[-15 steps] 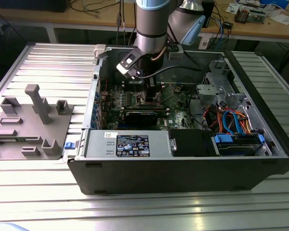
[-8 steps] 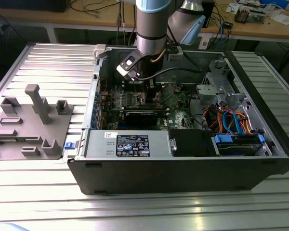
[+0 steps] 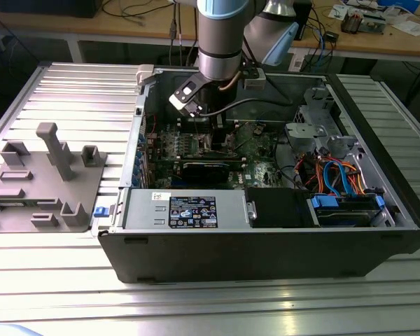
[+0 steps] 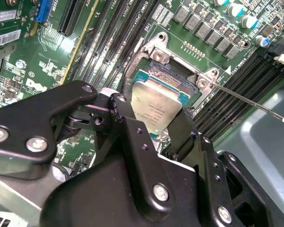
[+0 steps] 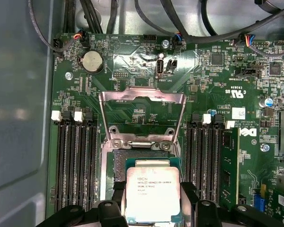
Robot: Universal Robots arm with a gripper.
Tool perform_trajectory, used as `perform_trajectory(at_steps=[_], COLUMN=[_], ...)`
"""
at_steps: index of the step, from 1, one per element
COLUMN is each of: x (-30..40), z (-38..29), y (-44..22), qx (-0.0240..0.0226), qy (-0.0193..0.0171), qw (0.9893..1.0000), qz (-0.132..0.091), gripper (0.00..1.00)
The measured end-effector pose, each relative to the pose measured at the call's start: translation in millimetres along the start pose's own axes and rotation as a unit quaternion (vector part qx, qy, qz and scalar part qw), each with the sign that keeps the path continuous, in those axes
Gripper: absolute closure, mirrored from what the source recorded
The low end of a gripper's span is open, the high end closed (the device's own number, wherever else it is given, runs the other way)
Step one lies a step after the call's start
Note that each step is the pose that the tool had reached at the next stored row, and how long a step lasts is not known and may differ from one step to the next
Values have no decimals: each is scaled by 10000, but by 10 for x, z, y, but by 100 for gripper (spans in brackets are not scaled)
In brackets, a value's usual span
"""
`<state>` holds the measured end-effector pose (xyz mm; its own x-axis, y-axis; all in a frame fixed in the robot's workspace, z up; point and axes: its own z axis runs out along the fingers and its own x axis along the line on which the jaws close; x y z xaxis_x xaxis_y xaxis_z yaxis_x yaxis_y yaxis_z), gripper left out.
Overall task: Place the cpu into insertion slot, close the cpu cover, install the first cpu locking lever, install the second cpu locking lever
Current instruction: 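Place the cpu into insertion slot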
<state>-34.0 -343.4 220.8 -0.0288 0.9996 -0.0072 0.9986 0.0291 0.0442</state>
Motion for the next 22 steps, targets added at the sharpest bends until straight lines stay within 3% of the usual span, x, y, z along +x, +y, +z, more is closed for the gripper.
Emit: perform_trajectory(at_steps=[10, 22], x=[35, 57], z=[29, 113], y=[0, -3], qx=[1, 2], qy=[-9, -9], qw=[9998, 9998], qz=[181, 190], gripper=[46, 46])
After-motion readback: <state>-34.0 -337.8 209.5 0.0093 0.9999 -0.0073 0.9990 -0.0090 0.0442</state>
